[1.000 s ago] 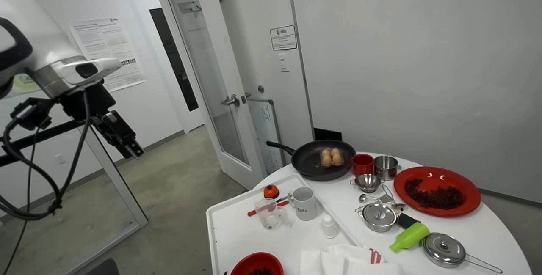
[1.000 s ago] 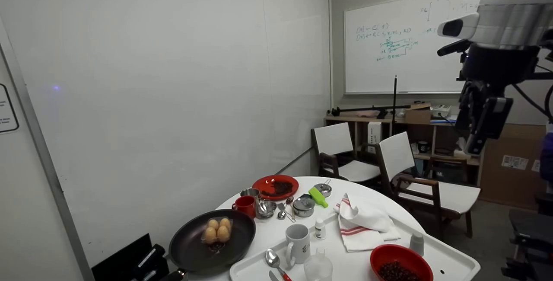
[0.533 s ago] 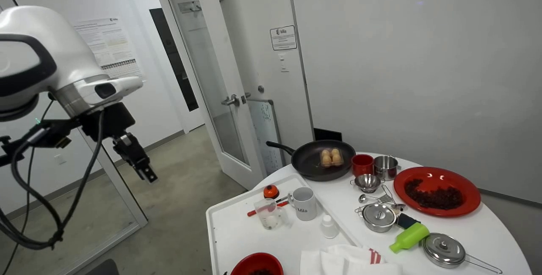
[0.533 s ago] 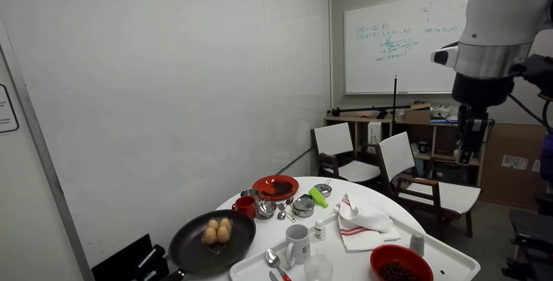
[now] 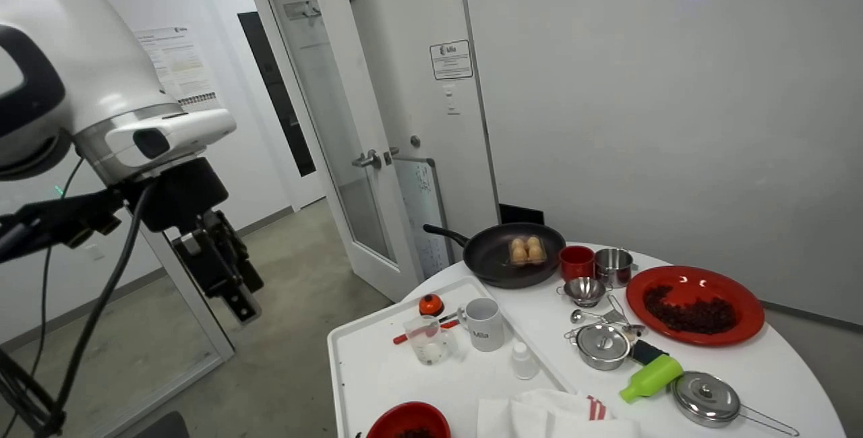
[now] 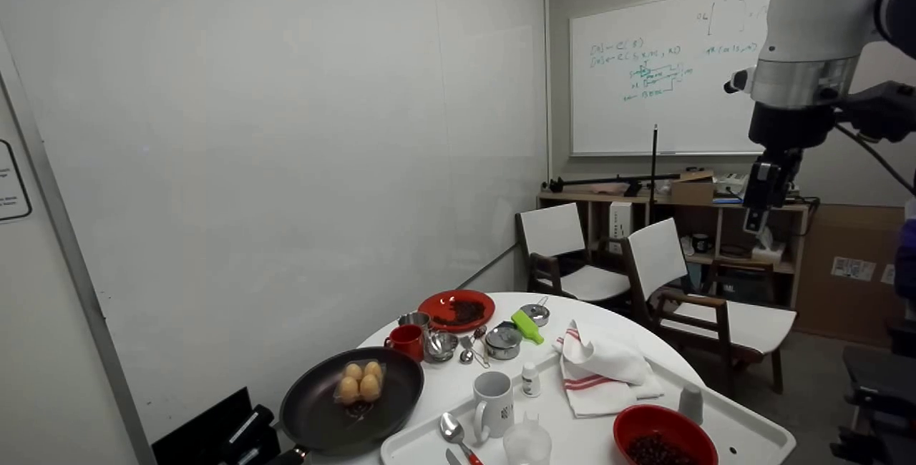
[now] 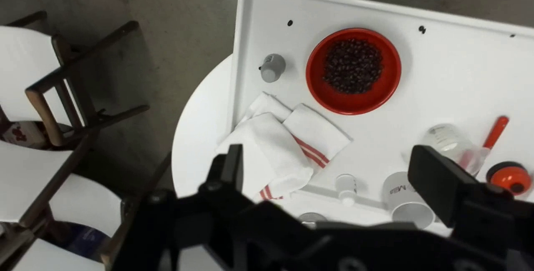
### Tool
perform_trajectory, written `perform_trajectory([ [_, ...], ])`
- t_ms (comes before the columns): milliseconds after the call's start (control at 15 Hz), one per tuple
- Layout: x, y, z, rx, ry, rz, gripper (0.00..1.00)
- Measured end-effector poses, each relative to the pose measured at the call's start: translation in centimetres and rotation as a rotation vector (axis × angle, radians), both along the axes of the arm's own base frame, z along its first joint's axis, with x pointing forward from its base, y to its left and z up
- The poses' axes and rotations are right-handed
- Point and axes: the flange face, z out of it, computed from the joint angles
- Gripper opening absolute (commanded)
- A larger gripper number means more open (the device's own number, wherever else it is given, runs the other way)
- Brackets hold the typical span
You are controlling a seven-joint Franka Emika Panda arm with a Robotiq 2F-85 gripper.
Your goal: Put the mug on the left side of the sharpie
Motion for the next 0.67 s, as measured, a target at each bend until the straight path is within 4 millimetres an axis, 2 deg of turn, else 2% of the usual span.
perform_trajectory([
  [267,-2.7,-6.9,2.6,0.027,-0.074,-0.193,1.00],
  [400,-4.2,-9.4,3.5,0.031,-0.103,-0.263,1.00],
  [533,-5.1,-10.8,4.1,0.034,-0.120,-0.299,1.00],
  [667,-5.0,-10.7,4.0,0.035,-0.118,-0.293,1.00],
])
